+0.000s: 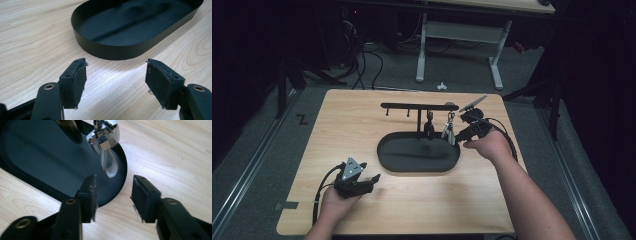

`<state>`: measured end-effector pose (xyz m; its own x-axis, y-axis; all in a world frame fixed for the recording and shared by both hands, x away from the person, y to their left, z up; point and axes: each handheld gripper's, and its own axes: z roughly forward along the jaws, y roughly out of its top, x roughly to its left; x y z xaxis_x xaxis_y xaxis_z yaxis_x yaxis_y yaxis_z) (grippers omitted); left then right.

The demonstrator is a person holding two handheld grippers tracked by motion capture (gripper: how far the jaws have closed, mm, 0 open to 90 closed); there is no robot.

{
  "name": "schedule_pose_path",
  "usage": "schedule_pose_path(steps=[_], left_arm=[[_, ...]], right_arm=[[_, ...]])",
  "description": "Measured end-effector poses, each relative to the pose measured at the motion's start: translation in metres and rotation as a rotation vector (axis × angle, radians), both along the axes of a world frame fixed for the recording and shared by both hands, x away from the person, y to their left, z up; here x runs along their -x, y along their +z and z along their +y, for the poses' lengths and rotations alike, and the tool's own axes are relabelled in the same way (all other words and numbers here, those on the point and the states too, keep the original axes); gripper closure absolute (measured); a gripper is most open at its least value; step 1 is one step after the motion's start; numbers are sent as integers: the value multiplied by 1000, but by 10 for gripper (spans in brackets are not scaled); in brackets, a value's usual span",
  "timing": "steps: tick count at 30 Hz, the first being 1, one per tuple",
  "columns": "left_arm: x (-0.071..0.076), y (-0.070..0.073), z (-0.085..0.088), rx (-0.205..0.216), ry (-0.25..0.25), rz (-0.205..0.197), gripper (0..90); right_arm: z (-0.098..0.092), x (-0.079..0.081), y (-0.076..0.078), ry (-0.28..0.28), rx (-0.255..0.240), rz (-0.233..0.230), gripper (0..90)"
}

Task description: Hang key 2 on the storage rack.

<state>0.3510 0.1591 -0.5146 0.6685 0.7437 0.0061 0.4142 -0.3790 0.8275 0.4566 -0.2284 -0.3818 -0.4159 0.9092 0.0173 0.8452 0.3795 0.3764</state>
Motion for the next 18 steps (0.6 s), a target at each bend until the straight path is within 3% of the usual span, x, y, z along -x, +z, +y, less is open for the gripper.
schedule_pose_path(steps=[7, 10, 12, 15, 18], left_arm=[[0, -2, -3, -9, -11, 14, 334], [0, -2, -3, -7, -12, 12, 333], [-1, -2, -4, -7, -13, 13, 332], [-1, -3, -5, -11, -16, 16, 331], [-1, -3, -6, -12, -17, 16, 331]], right_arm=[[-9, 15, -27, -46, -30, -37, 459], [-13, 24, -38, -50, -32, -65, 423], [-18, 32, -47, -65, -61, -87, 408], [-22, 43, -58, -60, -36, -143, 387], [-28, 57, -72, -59, -56, -173, 367]])
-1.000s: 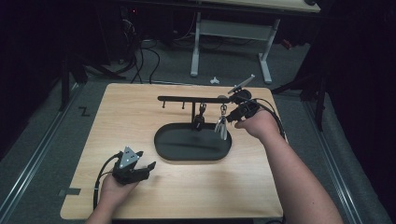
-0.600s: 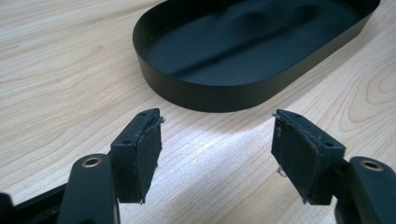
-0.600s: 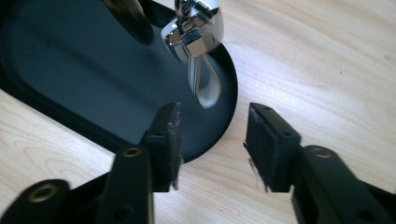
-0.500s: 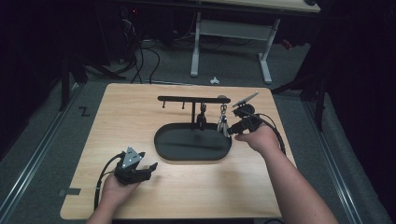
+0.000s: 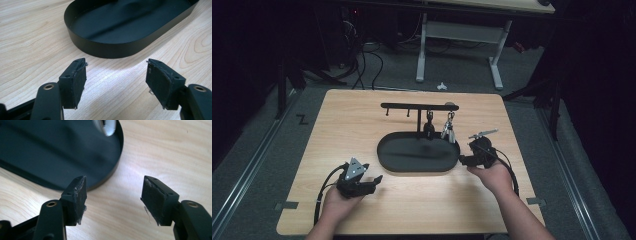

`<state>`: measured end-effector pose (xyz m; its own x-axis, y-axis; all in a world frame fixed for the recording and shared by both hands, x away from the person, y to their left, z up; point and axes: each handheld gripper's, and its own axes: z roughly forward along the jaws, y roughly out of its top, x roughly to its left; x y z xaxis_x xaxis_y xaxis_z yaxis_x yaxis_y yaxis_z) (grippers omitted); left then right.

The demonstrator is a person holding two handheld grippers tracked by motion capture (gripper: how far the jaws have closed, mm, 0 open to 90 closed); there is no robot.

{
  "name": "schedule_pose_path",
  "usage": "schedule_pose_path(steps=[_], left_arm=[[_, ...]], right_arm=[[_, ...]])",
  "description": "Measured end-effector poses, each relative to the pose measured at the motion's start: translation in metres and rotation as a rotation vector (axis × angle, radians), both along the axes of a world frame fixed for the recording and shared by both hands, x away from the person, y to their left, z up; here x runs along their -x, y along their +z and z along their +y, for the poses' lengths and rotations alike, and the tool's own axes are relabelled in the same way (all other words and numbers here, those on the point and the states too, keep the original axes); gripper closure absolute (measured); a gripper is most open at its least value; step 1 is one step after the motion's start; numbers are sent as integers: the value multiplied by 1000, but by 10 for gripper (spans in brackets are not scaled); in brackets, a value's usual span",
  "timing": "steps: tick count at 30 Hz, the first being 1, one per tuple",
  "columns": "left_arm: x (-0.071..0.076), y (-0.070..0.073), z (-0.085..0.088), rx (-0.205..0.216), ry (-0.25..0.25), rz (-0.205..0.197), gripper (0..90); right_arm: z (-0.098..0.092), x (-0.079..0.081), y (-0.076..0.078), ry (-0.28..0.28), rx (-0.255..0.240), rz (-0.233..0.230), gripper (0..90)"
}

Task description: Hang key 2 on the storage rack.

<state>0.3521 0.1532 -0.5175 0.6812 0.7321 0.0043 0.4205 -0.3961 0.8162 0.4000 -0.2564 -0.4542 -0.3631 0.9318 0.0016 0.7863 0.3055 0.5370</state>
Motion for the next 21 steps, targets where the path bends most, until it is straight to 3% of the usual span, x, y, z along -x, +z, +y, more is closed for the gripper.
schedule_pose_path(steps=[10, 12, 14, 15, 16, 17, 18, 20, 21], left_arm=[[2, 2, -5, 0, -17, -18, 330], [2, 2, -6, -4, -17, -18, 329], [3, 2, -6, 0, -11, -15, 329], [3, 3, -6, 8, -8, -16, 329], [3, 4, -7, 16, -6, -19, 329], [4, 4, -8, 17, -7, -20, 331], [4, 4, -10, 8, -9, -19, 330], [5, 4, -13, -6, -7, -24, 328], [5, 4, -14, -5, -3, -27, 327]], right_arm=[[-21, 48, -41, -25, -79, -152, 309], [-25, 66, -49, -39, -79, -232, 308], [-31, 91, -61, -69, -80, -358, 352], [-34, 98, -61, -63, -80, -335, 335], [-35, 100, -53, -45, -95, -352, 327], [-36, 104, -47, -36, -79, -414, 354], [-37, 104, -43, -36, -60, -444, 337], [-39, 101, -47, -55, -78, -428, 332], [-40, 99, -51, -62, -110, -411, 331]])
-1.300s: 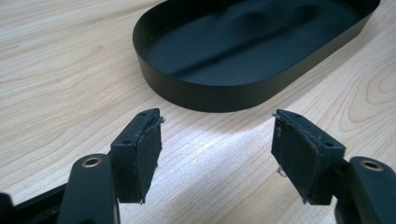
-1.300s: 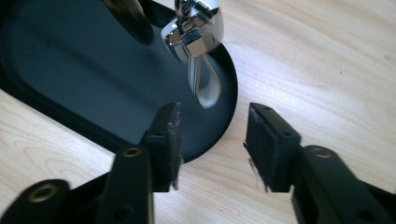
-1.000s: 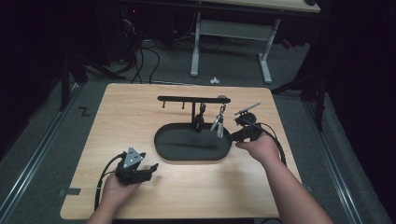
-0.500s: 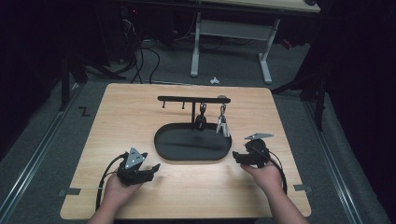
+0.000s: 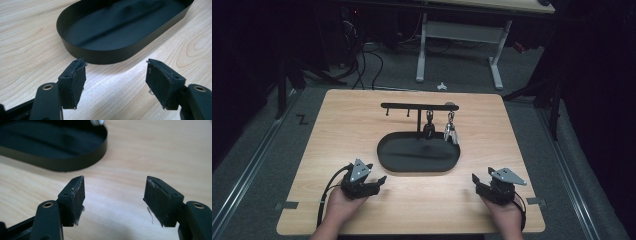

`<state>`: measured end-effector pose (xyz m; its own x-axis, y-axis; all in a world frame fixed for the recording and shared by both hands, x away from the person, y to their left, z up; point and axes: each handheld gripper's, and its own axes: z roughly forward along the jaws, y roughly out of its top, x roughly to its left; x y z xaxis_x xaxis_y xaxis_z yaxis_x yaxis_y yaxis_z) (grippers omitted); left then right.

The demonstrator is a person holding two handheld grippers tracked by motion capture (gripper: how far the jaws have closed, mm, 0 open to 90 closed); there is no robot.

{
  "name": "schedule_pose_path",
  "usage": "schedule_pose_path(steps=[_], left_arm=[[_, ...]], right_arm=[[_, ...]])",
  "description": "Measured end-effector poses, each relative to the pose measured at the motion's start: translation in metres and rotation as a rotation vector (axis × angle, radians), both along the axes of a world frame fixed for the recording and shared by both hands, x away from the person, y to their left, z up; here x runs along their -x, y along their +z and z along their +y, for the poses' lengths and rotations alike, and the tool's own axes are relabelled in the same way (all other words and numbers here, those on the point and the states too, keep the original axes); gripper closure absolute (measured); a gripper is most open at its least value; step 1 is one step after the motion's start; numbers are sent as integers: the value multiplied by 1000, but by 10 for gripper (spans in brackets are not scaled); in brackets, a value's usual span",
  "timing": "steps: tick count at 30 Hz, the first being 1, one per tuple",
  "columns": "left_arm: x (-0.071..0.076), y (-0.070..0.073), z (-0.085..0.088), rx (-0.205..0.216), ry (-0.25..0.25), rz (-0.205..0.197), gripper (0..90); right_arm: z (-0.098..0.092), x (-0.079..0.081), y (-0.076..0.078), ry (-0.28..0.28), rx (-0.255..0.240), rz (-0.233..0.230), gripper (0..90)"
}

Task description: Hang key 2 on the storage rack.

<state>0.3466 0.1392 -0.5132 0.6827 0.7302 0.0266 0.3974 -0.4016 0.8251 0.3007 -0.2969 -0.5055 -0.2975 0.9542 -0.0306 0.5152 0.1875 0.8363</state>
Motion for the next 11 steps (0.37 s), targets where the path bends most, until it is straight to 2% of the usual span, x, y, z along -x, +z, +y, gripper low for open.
schedule_pose_path(steps=[1, 2, 3, 6, 11], left_arm=[[0, 0, -1, 2, 2, -2, 327], [0, 1, -1, -1, 2, -5, 326], [0, 1, -2, -4, 3, -10, 324], [0, 1, -3, -3, -2, -12, 320], [2, 5, 3, -3, -1, -31, 316]], right_arm=[[1, -3, -5, 9, -20, 36, 323], [1, -4, -7, 18, -10, 46, 320], [1, -4, -9, 26, 5, 50, 320], [0, -4, -9, 18, -16, 55, 314], [3, -6, -9, 16, -8, 56, 315]])
